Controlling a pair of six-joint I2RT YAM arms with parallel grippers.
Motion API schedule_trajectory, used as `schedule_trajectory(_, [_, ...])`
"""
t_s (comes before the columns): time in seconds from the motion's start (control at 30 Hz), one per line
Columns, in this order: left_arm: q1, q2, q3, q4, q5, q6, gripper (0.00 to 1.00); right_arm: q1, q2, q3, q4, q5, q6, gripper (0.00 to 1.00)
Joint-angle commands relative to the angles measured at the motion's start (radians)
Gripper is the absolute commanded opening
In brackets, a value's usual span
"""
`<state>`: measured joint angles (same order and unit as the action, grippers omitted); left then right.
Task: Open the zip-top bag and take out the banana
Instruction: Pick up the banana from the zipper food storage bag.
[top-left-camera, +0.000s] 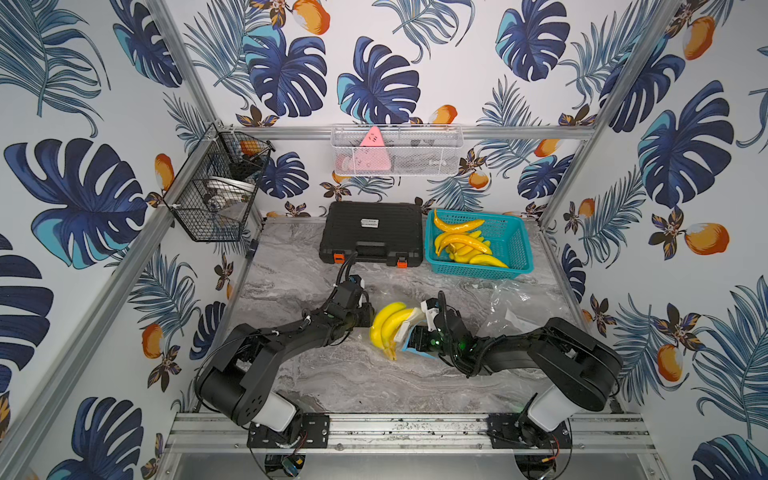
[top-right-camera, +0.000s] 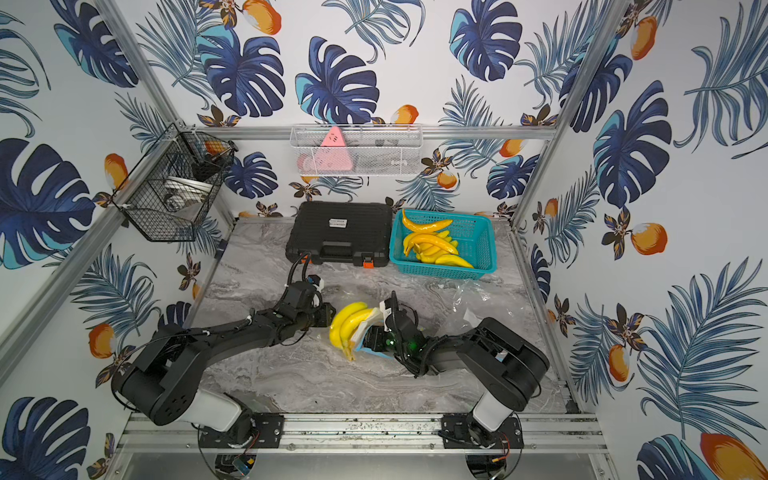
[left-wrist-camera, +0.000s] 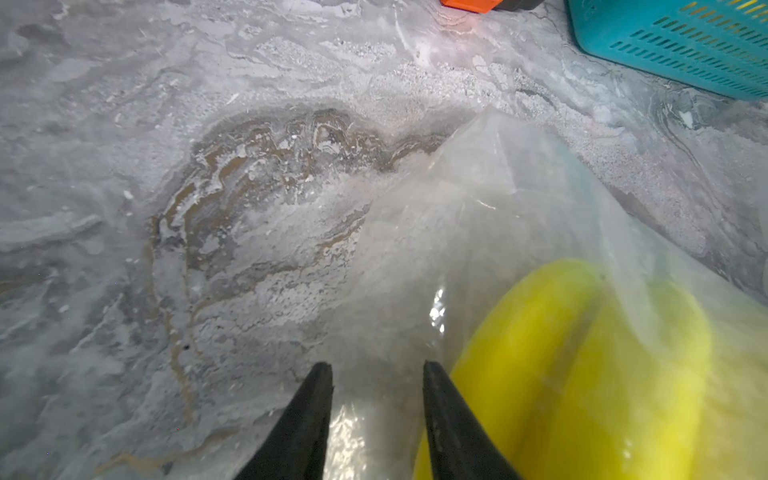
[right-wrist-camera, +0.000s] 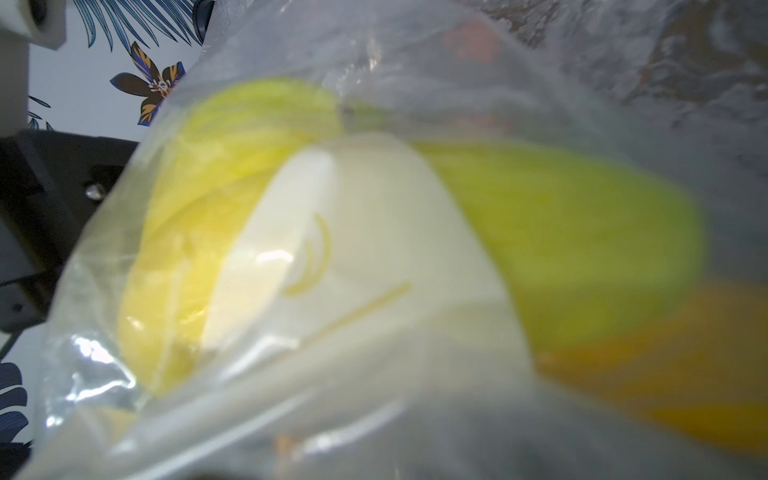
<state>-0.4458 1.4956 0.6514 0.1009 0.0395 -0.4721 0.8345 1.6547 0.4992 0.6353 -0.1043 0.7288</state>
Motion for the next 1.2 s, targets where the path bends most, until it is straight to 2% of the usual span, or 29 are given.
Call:
schedule_trajectory(0.0, [-0.014, -0.009, -0.015, 0.037, 0.022, -0.016, 0.37, 0.021, 0.021, 0.042, -0.044, -0.010, 0.023, 0.71])
schedule_trajectory(0.23, [-0.050, 0.026, -0.016, 0.076, 0.038, -0.020, 0.19, 0.060, 0.034, 0.134, -0.199, 0.009, -0.001, 0.72])
schedule_trajectory(0.3, [-0.058, 0.034, -0.018, 0.084, 0.037, -0.019, 0.12, 0.080, 0.032, 0.171, -0.273, 0.018, -0.021, 0.73])
schedule_trajectory(0.4, [-0.060, 0.026, -0.024, 0.069, 0.008, -0.008, 0.02, 0.084, -0.009, 0.133, -0.252, 0.022, -0.006, 0.71])
schedule_trajectory(0.6, [-0.058, 0.009, -0.021, 0.028, -0.046, 0.015, 0.00, 0.084, -0.165, 0.066, -0.312, -0.026, -0.038, 0.69])
schedule_trajectory(0.73, [-0.058, 0.039, 0.001, 0.022, -0.024, 0.018, 0.00, 0.084, -0.232, 0.015, -0.270, 0.011, -0.077, 0.70])
schedule_trajectory(0.83, [-0.060, 0.026, -0.011, 0.063, 0.009, 0.006, 0.00, 0.078, -0.185, 0.065, -0.309, 0.032, -0.079, 0.70])
schedule_trajectory(1.03, [-0.060, 0.000, -0.012, 0.062, 0.020, 0.002, 0.00, 0.080, -0.021, 0.186, -0.351, -0.012, -0.035, 0.69])
schedule_trajectory(1.17, [-0.061, 0.001, -0.022, 0.075, 0.019, -0.010, 0.00, 0.098, 0.026, 0.242, -0.468, 0.014, -0.022, 0.64])
